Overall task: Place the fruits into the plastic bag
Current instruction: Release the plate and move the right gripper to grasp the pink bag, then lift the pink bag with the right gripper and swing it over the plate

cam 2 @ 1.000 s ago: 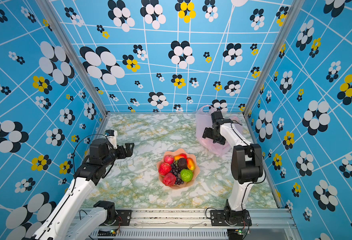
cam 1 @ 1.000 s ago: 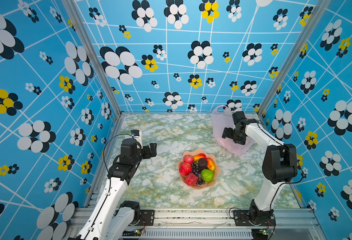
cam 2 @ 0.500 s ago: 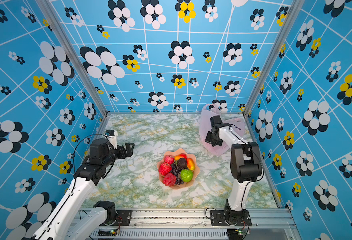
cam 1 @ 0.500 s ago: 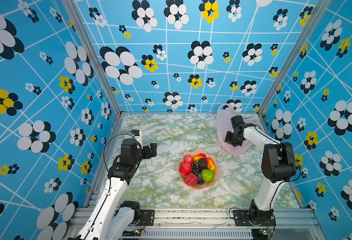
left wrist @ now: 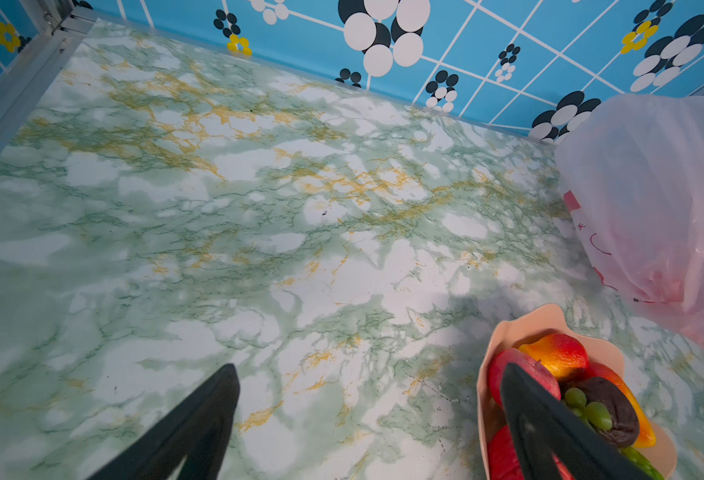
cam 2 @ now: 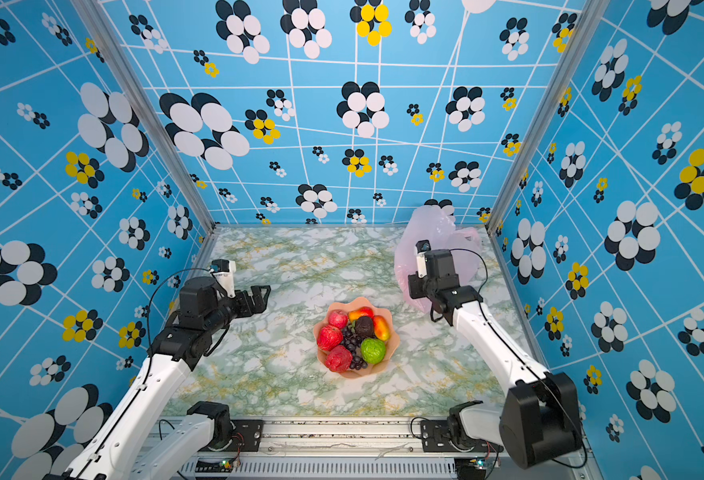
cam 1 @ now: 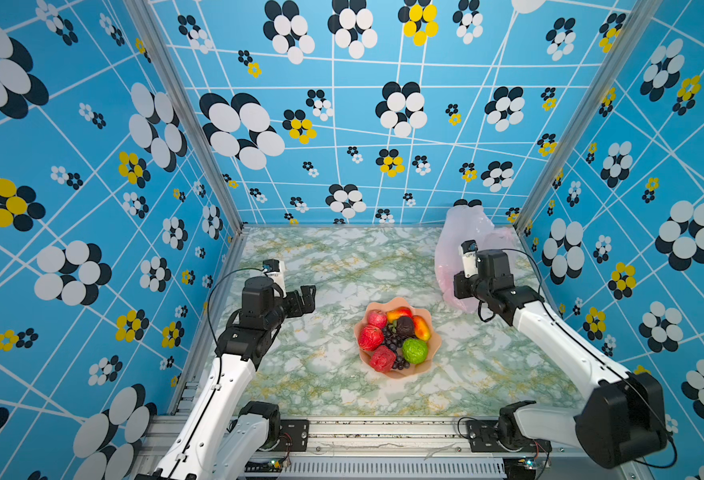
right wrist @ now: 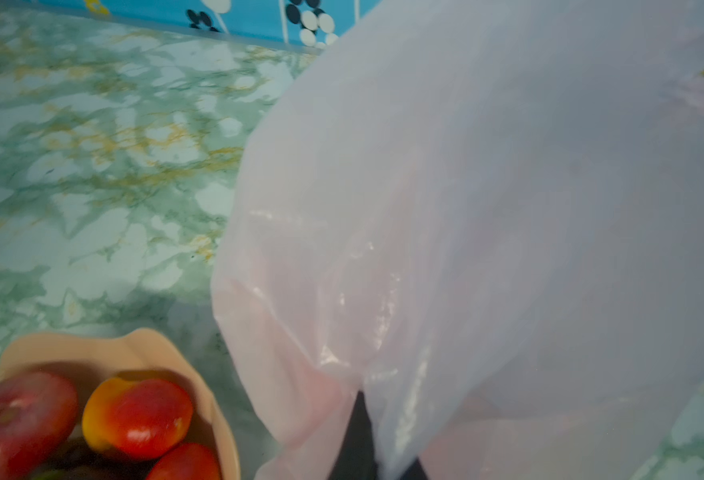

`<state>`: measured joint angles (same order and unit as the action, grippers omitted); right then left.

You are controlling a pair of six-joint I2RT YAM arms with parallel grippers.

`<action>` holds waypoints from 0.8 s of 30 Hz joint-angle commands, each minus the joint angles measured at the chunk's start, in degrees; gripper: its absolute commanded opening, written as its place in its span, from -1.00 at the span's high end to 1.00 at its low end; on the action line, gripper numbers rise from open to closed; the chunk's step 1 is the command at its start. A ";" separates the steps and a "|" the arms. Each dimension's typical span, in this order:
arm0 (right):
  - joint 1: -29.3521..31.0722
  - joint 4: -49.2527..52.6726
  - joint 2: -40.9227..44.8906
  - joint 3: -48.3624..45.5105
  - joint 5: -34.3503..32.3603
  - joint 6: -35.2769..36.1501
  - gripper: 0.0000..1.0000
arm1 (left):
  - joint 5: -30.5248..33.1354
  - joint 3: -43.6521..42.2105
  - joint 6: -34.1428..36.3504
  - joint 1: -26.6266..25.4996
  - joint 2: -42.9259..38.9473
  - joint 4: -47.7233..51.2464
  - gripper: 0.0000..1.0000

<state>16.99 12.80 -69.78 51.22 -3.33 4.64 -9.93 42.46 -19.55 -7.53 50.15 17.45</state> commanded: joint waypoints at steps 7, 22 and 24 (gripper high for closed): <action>2.70 -10.73 15.70 -4.71 18.83 33.01 1.00 | -7.40 3.23 -7.57 0.07 -1.55 -2.50 -0.98; 7.40 -5.21 25.46 -1.43 22.44 61.65 1.00 | -18.06 8.58 -11.70 3.90 0.58 -4.58 -0.98; 7.42 -6.50 26.39 -1.91 21.16 63.22 1.00 | -20.06 8.91 -12.70 5.84 0.76 -5.64 -0.98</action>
<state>23.99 8.73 -45.06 48.38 19.62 63.02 -25.63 49.19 -30.52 -4.03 50.54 14.35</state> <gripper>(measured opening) 0.049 0.990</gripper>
